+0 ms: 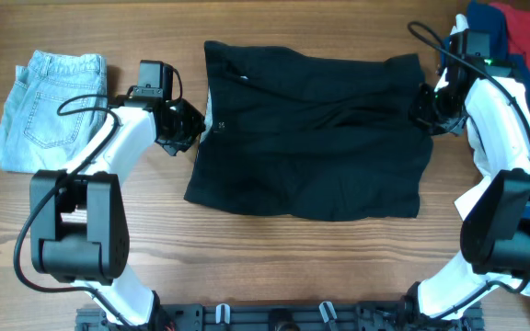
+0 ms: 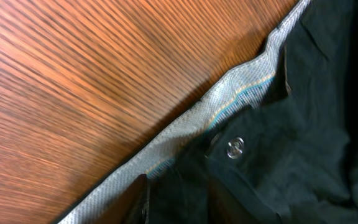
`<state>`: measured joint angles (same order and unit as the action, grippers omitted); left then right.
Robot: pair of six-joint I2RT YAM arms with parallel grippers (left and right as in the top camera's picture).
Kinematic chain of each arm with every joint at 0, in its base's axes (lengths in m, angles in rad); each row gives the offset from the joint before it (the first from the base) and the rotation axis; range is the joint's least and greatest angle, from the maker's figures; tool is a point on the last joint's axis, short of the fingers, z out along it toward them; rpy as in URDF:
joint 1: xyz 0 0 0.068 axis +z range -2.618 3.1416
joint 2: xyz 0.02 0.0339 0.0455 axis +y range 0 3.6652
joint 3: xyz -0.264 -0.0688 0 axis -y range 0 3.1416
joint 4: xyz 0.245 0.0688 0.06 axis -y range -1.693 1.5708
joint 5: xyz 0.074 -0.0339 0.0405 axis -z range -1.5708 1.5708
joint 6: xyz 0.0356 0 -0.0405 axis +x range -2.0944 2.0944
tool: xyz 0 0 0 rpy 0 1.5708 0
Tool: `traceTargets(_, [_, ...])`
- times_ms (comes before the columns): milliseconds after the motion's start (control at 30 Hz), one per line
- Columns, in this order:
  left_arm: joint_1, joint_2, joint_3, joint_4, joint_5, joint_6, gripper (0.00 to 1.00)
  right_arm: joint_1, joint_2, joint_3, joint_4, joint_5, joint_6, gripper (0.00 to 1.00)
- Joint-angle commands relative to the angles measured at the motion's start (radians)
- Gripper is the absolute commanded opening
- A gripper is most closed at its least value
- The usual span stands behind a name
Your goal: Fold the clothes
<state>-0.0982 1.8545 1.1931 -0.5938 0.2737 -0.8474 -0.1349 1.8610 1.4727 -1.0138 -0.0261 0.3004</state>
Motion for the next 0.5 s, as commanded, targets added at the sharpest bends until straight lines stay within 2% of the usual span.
traceTargets(0, [0.003,-0.021,-0.002,0.008,0.044,0.029,0.32,0.008,0.002,0.004,-0.028,0.066,-0.009,0.26])
traceTargets(67, [0.004,-0.031,-0.002,0.014,0.04,0.033,0.32,0.008,0.002,0.005,-0.046,0.124,0.022,0.38])
traceTargets(133, [0.003,-0.05,-0.002,0.047,0.04,0.063,0.33,0.007,0.002,0.005,-0.067,0.201,0.072,0.4])
traceTargets(200, [-0.003,-0.086,-0.002,0.108,0.04,0.12,0.41,0.006,0.0,0.005,-0.093,0.296,0.145,0.41])
traceTargets(367, [-0.077,-0.167,-0.001,0.311,0.04,0.486,0.54,0.006,-0.052,0.006,-0.122,0.347,0.281,0.41])
traceTargets(400, [-0.105,-0.167,0.004,0.322,0.039,0.555,0.6,0.006,-0.092,0.007,-0.111,0.326,0.289,0.41])
traceTargets(467, [-0.13,-0.158,0.006,0.33,0.012,0.592,0.62,0.006,-0.141,0.007,-0.093,0.275,0.261,0.41])
